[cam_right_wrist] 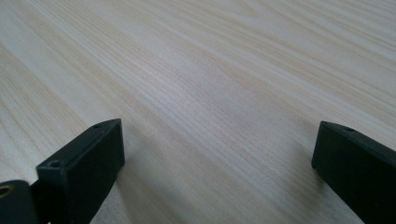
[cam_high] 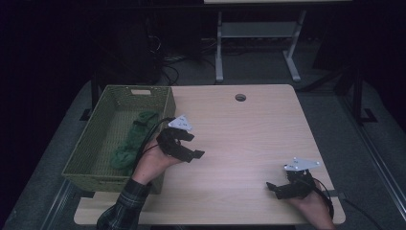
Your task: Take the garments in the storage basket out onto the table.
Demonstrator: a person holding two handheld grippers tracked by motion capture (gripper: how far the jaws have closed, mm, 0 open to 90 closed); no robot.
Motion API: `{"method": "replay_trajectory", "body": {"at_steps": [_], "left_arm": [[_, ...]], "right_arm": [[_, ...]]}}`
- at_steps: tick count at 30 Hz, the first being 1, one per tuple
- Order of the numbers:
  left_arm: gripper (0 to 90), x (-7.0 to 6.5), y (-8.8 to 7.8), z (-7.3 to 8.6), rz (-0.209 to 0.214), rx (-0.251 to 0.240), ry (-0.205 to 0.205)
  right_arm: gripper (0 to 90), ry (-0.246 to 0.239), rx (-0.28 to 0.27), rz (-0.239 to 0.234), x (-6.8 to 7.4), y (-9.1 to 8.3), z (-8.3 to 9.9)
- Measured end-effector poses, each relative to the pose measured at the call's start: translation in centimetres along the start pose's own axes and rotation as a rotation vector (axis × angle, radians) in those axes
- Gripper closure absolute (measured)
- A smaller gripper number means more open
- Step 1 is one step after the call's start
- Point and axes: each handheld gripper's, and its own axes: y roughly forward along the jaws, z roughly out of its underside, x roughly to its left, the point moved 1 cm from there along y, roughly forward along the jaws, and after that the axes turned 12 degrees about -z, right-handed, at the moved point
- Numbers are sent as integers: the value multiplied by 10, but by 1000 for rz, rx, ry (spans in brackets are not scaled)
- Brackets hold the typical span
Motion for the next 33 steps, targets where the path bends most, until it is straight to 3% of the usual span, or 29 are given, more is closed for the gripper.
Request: {"method": "replay_trajectory", "body": {"at_steps": [6, 22, 33], "left_arm": [[298, 13, -11, 1, -6, 11, -20], [388, 42, -40, 14, -57, -25, -101], [447, 73, -66, 38, -163, -8, -144]], "right_arm": [[22, 0, 0, 0, 0, 0, 0], [22, 0, 0, 0, 0, 0, 0], [22, 1, 0, 0, 0, 0, 0]]}}
